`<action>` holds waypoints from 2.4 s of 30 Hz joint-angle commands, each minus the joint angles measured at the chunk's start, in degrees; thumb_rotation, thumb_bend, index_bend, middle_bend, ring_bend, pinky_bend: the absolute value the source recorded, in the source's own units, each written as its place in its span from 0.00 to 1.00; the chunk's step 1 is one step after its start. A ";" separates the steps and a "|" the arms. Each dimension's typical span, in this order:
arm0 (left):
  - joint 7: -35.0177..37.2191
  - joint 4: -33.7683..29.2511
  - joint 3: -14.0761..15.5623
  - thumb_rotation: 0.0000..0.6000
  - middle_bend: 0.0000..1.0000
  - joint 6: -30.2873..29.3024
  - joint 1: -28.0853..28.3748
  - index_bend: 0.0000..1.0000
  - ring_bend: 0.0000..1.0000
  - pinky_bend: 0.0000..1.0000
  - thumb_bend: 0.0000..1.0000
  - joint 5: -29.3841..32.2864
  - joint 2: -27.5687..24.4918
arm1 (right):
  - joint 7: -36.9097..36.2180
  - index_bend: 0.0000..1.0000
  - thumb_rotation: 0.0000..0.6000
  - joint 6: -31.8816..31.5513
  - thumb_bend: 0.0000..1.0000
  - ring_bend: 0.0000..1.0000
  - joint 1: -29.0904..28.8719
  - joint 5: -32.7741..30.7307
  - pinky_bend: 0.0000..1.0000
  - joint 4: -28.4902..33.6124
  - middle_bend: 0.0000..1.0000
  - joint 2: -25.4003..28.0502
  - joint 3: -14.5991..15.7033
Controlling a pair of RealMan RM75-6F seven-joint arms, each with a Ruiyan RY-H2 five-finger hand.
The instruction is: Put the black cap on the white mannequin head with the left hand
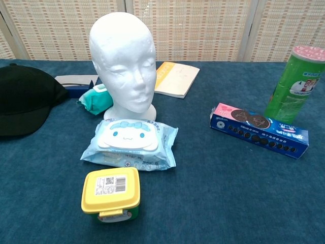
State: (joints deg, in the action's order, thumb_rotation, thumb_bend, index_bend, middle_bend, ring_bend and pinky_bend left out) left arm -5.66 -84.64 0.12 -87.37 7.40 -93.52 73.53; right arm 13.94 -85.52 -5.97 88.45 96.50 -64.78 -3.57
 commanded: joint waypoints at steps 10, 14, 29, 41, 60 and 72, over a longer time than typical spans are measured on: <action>-4.97 3.45 -1.84 1.00 0.62 1.00 2.15 0.57 0.39 0.43 0.03 -0.04 5.68 | -0.77 0.21 1.00 -0.24 0.00 0.07 0.13 0.20 0.23 0.00 0.17 0.35 0.01; -5.37 5.01 -2.48 1.00 0.68 1.94 3.38 0.60 0.42 0.41 0.02 0.06 7.77 | -1.12 0.21 1.00 -0.23 0.00 0.07 0.14 0.33 0.23 0.00 0.17 0.53 0.06; -6.56 13.07 -5.34 1.00 0.74 5.78 7.78 0.65 0.44 0.40 0.02 2.82 13.95 | -1.65 0.21 1.00 -0.27 0.00 0.07 0.15 0.41 0.23 -0.03 0.17 0.76 0.03; -3.77 24.53 -7.41 1.00 0.71 8.61 10.13 0.59 0.43 0.37 0.00 7.14 18.66 | -1.39 0.21 1.00 -0.09 0.00 0.07 0.09 0.31 0.23 -0.04 0.17 0.67 0.01; -0.19 37.17 -7.68 1.00 0.73 13.10 13.11 0.59 0.43 0.37 0.00 10.50 23.51 | -1.28 0.21 1.00 0.00 0.00 0.07 0.07 0.32 0.23 0.05 0.17 0.71 0.06; 0.99 41.15 -7.50 1.00 0.73 14.31 13.87 0.60 0.43 0.37 0.00 11.60 24.93 | -0.85 0.21 1.00 0.26 0.00 0.07 -0.04 0.24 0.23 0.07 0.17 0.52 0.10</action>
State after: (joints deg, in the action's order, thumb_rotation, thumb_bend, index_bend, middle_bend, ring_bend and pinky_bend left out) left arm -4.71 -43.59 -7.39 -73.13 21.21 -81.99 98.39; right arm 13.09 -85.26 -6.01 88.69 96.57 -64.26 -3.47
